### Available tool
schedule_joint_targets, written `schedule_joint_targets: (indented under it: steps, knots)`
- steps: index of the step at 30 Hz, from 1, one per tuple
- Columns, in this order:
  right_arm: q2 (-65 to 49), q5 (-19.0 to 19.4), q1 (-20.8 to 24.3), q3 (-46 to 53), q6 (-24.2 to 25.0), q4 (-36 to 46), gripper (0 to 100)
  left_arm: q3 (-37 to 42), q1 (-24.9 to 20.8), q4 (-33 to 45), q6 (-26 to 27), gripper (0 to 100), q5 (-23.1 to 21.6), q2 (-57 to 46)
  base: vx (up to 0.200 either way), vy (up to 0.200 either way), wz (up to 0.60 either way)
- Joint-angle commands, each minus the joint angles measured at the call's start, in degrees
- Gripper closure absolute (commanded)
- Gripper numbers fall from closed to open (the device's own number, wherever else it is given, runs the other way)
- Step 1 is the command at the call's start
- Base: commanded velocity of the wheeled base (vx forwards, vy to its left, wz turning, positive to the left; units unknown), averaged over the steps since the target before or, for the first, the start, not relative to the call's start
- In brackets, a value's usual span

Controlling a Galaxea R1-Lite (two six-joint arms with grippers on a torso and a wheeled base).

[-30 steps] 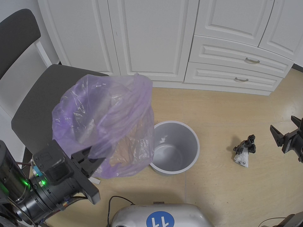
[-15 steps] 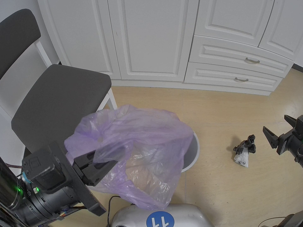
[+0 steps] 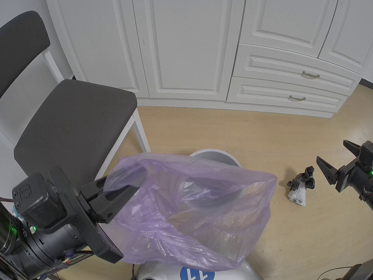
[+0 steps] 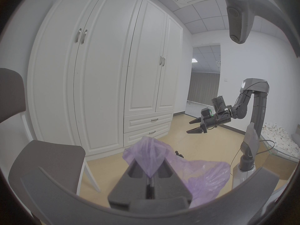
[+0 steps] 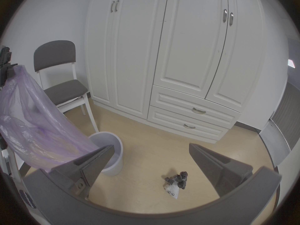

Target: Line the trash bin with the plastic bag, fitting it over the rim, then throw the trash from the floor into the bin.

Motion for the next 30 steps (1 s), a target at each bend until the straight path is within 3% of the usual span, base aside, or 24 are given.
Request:
schedule_joint_targets:
  steps: [1,6,7,8,9,10,11,14,24,30]
  knots:
    - [-1.6,-0.3,3.2,-1.3,0.6,0.0,0,0.0,0.0,0.0,0.0,100,0.1,0.2,0.000,0.000,0.00]
    - [-0.5,-2.9,7.3,-4.3,6.2,0.1,0,0.0,0.0,0.0,0.0,100,0.2,0.9,0.000,0.000,0.00]
    - [1.1,-6.4,10.8,-5.8,9.0,0.0,0,0.0,0.1,0.0,-0.1,100,0.3,1.1,0.000,0.000,0.00]
    - [1.6,-7.2,11.5,-6.1,9.5,0.0,0,0.0,0.1,0.0,-0.1,100,0.3,1.2,0.000,0.000,0.00]
    - [3.7,-11.3,14.8,-7.4,11.8,0.0,0,0.1,0.4,0.0,-0.1,100,0.3,1.5,0.000,0.000,0.00]
    - [3.7,-11.3,14.8,-7.4,11.8,0.0,0,0.1,0.4,0.0,-0.1,100,0.3,1.5,0.000,0.000,0.00]
    - [7.9,-18.6,19.5,-9.7,15.7,-0.3,0,0.1,0.5,0.0,-0.1,100,0.4,2.3,0.000,0.000,0.00]
    - [11.3,-22.7,21.6,-10.2,17.6,-1.4,0,0.3,0.6,0.0,-0.1,100,0.3,2.6,0.000,0.000,0.00]
    - [13.6,-22.2,21.6,-7.9,17.7,-1.0,0,0.2,0.8,0.0,-0.3,100,0.4,2.0,0.000,0.000,0.00]
    - [13.7,-19.4,21.0,-4.6,15.2,2.6,0,0.7,0.8,-1.4,0.2,100,0.1,0.7,0.000,0.000,0.00]
